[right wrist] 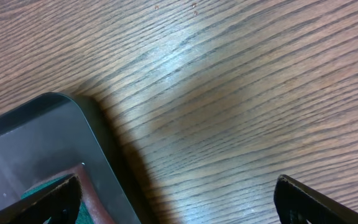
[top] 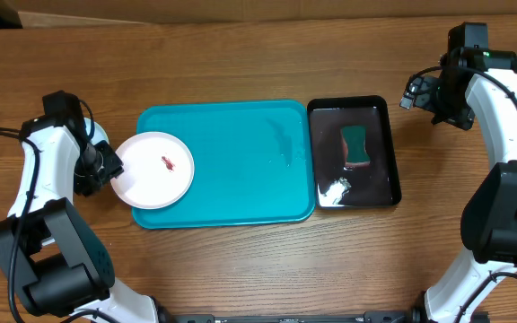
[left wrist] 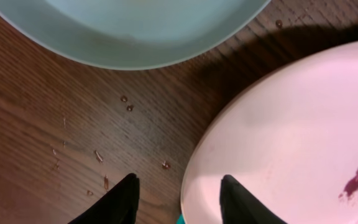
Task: Clean dirty plates on tray and stack at the side
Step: 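Move the left gripper to the white plate's left rim on the tray, then grip the white plate rim and drag it right toward the tray center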
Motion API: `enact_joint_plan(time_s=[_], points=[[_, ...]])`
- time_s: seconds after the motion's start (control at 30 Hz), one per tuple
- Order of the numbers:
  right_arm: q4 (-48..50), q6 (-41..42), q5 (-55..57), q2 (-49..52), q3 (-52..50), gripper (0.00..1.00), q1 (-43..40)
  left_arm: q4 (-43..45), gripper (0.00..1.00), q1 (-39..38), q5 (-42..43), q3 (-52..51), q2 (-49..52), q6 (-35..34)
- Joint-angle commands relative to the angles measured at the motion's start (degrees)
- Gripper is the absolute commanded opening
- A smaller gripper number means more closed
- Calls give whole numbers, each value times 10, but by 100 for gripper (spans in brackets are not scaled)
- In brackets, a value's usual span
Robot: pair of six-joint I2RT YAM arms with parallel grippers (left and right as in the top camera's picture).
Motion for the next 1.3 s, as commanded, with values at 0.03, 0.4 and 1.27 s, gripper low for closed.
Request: enact_joint_plan(time_s=[0.03,0.4,1.27], points=[[3,2,2,-3,4,100,0,39,40,1,-7,-38,-15,10],[3,2,2,-3,4,100,0,67,14,1,17,-59,-15,10],[3,2,2,-3,4,100,0,22,4,-18,254,-80,-15,63]])
